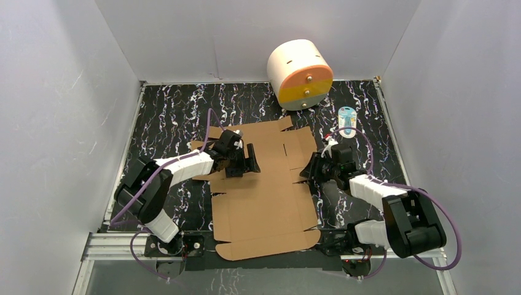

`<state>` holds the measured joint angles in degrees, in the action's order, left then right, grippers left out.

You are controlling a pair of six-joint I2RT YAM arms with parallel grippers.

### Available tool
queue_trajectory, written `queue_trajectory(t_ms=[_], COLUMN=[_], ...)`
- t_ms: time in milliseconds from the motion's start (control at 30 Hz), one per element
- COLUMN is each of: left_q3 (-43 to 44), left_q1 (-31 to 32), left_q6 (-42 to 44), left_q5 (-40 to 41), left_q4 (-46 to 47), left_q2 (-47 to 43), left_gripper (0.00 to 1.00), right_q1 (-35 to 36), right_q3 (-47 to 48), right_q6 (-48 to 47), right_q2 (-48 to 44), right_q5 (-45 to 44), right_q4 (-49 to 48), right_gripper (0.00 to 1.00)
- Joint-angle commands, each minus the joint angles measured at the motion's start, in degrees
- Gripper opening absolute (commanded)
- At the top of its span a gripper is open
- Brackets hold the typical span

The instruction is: Fold the paper box

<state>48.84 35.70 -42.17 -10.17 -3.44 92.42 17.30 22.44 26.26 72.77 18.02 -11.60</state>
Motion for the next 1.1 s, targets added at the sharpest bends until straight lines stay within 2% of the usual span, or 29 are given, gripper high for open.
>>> queue_trajectory(t_ms=[0,267,600,833,1067], left_q3=[0.64,1.15,0.99,0.73,0.27], left_q1=[1.36,1.57,1.63,1.64,1.65], left_q6=[-0.62,-0.46,-0.37,-0.87,-0.89], left_q5=[0.56,0.77,0.51,0.45,0.76], left_q4=[-0.87,-0.55,-0.29,0.55,0.89], left_q2=[2.33,2.75,2.85,2.51,1.28], left_gripper=[0.76,0.76,0.76,0.76,0.77], right_q1=[1.01,4.64,15.29,21.44,24.04], right_q3=[3.74,8.57,14.41,16.87,17.92], right_q6=[-0.48,-2.71,-3.55,-2.45,-1.74], right_q2=[-3.6,-5.45,-3.41,0.27,3.25], right_q5=[6.24,0.32,-13.35,-19.18,-22.75], right_q4=[2.71,9.65,15.64,16.35,16.33], right_gripper=[0.44,0.34,0.4,0.43,0.44])
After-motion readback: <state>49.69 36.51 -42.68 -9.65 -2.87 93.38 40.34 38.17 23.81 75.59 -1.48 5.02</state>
